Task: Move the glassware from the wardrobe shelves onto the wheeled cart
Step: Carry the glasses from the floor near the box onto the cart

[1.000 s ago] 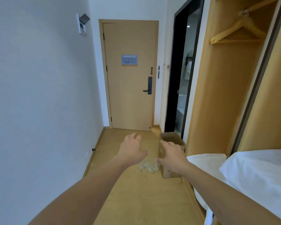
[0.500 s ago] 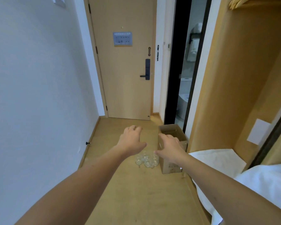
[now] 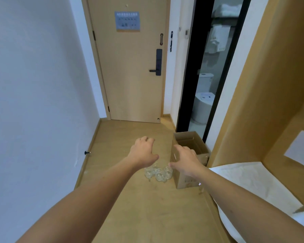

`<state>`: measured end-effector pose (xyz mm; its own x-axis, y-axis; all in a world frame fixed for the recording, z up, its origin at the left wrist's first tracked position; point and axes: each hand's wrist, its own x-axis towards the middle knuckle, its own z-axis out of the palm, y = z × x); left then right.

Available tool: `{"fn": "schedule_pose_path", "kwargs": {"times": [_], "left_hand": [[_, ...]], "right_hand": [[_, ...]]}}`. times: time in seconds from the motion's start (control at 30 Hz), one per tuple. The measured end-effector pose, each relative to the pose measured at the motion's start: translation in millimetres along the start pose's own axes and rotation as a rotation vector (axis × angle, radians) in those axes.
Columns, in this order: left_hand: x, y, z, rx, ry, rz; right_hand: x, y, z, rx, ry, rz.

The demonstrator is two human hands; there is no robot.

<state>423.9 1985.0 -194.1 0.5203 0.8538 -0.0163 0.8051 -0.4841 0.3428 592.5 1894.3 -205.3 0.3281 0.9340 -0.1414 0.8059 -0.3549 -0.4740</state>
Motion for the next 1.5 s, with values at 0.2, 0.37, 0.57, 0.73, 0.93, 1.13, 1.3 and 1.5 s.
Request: {"fn": "schedule_pose_path", "kwargs": {"times": [0.2,0.37,0.57,0.73,0.93,1.13,1.3,1.5], "left_hand": [[89,-41,-1,-0.043,-0.043,0.036],[151,-76,5,-0.082,-0.093,0.031],[206,-100,31,-0.093,-0.154,0.037],[250,-113,64,-0.103,-0.222,0.013],[307,-120,119,-0.177,-0.238,-0.129],[359,-127,170,-0.22,-0.308,-0.3],[396,-133,211,-0.295,-0.335,-0.432],[418,-146,275,-0.419,-0.391,-0.625]], "right_hand": [[89,-27,3,-0.034,0.044,0.075],[149,-35,21,-0.008,0.011,0.142],[208,-25,47,-0.007,-0.055,0.217],[258,-3,66,0.015,-0.113,0.243],[317,42,100,0.074,-0.197,0.304],[379,81,132,0.107,-0.345,0.34],[426,115,155,0.166,-0.399,0.366],[466,161,210,0.243,-0.433,0.483]]}}
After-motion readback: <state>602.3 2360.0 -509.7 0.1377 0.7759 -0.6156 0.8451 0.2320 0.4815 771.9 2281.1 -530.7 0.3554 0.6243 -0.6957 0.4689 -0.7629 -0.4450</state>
